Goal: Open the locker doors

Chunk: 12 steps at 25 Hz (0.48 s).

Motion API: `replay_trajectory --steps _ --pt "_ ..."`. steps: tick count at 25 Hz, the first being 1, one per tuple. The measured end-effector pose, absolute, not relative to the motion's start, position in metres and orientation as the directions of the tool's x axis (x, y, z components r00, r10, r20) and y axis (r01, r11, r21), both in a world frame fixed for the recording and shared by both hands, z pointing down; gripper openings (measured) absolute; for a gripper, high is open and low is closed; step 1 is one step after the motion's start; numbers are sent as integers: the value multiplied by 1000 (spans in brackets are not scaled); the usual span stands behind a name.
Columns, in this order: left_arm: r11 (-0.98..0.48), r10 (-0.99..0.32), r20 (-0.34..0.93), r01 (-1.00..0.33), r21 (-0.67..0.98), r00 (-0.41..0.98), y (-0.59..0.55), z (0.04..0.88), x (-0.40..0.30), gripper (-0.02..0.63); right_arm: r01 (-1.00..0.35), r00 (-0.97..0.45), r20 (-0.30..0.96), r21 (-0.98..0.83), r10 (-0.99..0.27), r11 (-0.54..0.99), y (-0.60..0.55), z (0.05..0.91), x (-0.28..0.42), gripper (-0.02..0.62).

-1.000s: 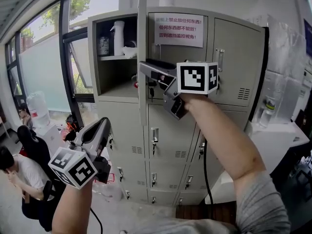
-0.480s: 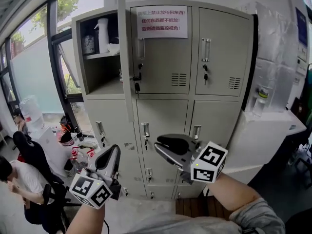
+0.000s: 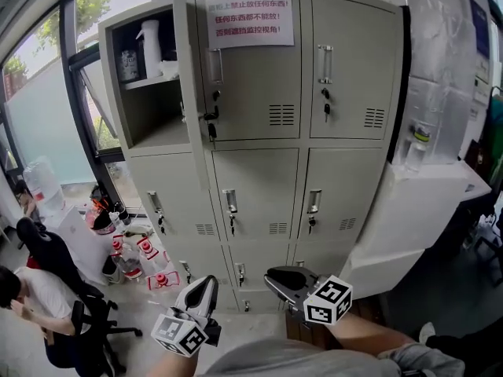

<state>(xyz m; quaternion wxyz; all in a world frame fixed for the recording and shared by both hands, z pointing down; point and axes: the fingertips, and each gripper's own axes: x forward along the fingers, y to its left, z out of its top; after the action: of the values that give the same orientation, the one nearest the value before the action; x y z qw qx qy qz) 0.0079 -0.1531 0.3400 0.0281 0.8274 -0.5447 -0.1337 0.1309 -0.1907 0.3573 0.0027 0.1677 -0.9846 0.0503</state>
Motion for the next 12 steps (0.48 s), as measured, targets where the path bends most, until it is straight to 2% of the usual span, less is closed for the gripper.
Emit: replay_trajectory --steps 7,12 --pt "-446 -892 -173 -874 191 418 -156 343 -15 5 -410 -911 8 -103 -411 906 -201 353 120 53" --pt "-503 -864 -140 -835 221 483 -179 354 -43 5 -547 -837 18 -73 -547 834 -236 355 122 54"
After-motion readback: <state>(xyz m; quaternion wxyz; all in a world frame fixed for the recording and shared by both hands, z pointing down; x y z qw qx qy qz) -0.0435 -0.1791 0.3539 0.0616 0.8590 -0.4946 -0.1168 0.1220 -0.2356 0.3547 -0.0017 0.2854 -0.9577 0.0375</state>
